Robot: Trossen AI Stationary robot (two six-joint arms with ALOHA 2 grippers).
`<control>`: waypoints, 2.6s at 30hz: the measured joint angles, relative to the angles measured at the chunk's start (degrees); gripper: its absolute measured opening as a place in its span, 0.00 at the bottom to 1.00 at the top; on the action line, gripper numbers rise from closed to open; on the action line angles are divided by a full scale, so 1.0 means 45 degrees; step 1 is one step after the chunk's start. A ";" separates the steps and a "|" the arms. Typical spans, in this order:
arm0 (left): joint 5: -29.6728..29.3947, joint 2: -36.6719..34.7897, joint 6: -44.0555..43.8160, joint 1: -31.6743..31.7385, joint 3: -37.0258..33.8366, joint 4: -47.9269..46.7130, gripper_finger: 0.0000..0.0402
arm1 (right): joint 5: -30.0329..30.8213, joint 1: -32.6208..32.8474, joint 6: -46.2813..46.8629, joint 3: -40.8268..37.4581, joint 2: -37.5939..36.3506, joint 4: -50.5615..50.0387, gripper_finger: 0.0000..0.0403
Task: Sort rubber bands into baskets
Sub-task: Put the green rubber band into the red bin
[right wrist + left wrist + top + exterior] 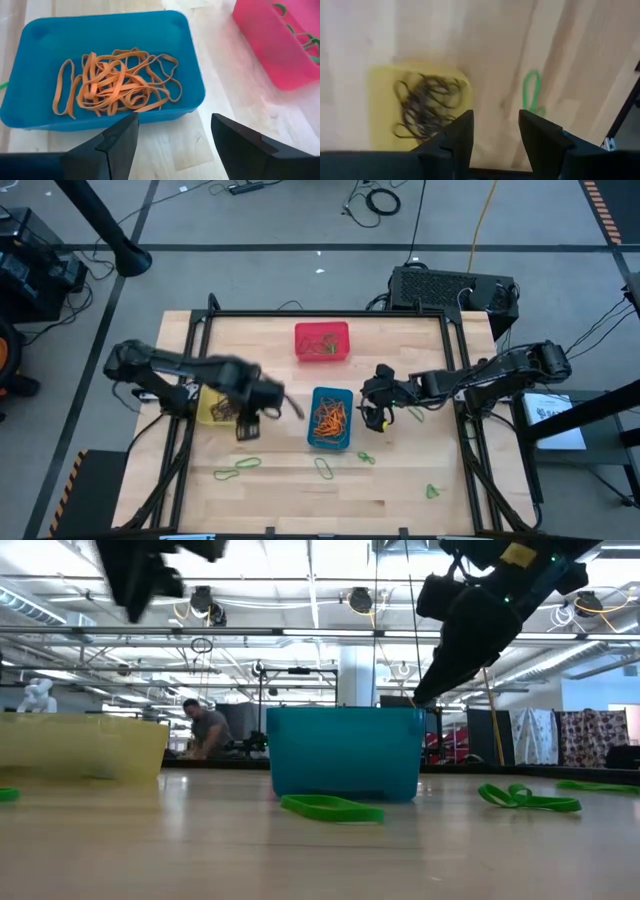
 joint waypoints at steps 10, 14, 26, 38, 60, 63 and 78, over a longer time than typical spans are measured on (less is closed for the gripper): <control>0.1314 -0.0419 -0.2218 -0.4209 -0.4077 0.4310 0.41 | 0.0009 -0.0479 0.0285 0.0000 0.0005 0.0107 0.60; 0.1284 -0.0343 -0.3744 -0.5308 -0.5664 0.6528 0.41 | 0.0006 -0.0503 0.0919 0.0001 0.0005 0.0095 0.60; -0.0375 -0.0352 -0.6239 -0.7496 -0.8308 0.9135 0.41 | 0.0009 -0.0503 0.1769 0.0001 0.0005 0.0083 0.60; -0.0728 -0.0215 -0.6973 -0.8574 -0.8904 1.0988 0.41 | 0.0083 -0.0508 0.1946 -0.0003 0.0005 0.0089 0.60; -0.0396 -0.0060 -0.3901 -0.7555 -0.7037 1.1118 0.02 | 0.0077 -0.0527 0.2900 0.0001 0.0010 0.0249 0.60; -0.0397 -0.0655 -0.2665 -0.6682 -0.6141 1.0670 0.01 | 0.0072 -0.0522 0.2917 0.0001 0.0011 0.0287 0.60; -0.7017 -0.3874 0.4354 0.0511 -0.3493 1.2143 0.01 | -0.0360 -0.0460 0.4094 0.0001 0.0011 0.0382 0.60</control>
